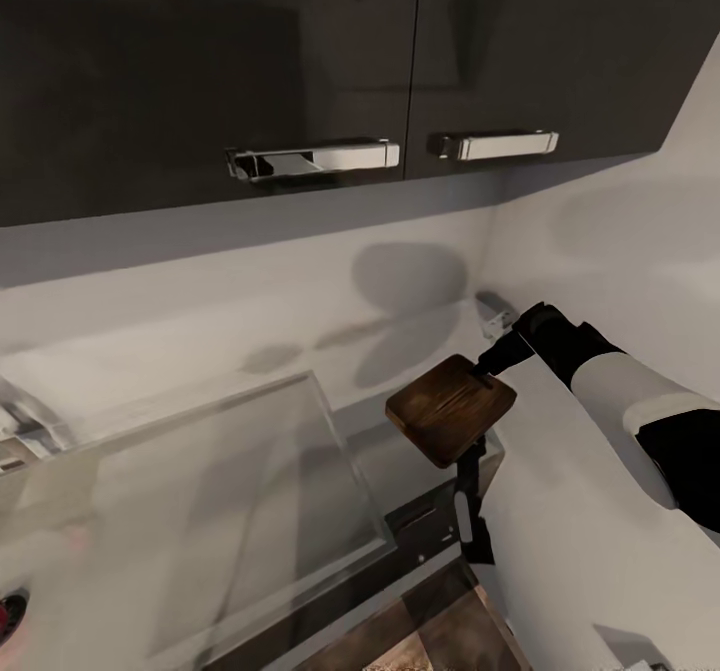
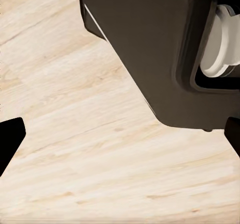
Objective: In the kitchen, take the Vidalia onion out of the sink, dice it on the chopping board with the paring knife, put the diced onion into the bowl on the countertop, then place both the paring knife and the chopping board into the sink.
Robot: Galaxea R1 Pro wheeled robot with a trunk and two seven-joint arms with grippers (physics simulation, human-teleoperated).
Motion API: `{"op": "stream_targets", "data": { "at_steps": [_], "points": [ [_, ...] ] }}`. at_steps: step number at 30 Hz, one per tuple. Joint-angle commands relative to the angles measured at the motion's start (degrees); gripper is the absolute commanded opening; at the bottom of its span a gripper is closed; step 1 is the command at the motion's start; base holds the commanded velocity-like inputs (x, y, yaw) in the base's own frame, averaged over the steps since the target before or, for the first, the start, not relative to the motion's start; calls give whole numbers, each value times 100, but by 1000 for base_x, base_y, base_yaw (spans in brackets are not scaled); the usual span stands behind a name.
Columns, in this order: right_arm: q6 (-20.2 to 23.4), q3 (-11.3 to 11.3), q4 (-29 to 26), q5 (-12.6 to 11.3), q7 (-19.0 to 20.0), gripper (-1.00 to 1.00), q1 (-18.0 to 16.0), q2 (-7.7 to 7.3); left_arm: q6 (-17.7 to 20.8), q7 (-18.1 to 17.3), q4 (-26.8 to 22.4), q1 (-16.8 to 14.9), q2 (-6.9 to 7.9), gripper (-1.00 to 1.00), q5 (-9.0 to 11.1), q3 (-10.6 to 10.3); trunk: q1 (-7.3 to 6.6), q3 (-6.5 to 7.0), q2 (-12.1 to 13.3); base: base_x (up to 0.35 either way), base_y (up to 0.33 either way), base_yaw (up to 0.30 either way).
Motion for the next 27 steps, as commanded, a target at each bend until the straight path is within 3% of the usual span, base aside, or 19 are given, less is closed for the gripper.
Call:
{"op": "stream_targets", "data": {
  "at_steps": [1,4,18,27],
  "points": [
    [12,2,-13,60,50,100,-3,-2,1,-6,-9,21,26,100,1,3,3,-17,-10,0,0,0],
    [12,2,-13,60,49,100,-3,-3,2,-1,-9,81,130,100,2,3,3,-38,-10,0,0,0],
    [12,11,-13,60,42,100,-3,-4,11,10,-8,236,326,100,9,4,3,-130,-10,0,0,0],
    [12,19,-13,60,33,100,-3,-18,11,10,-8,242,383,100,4,-4,3,-188,-10,0,0,0]
  ]
}}
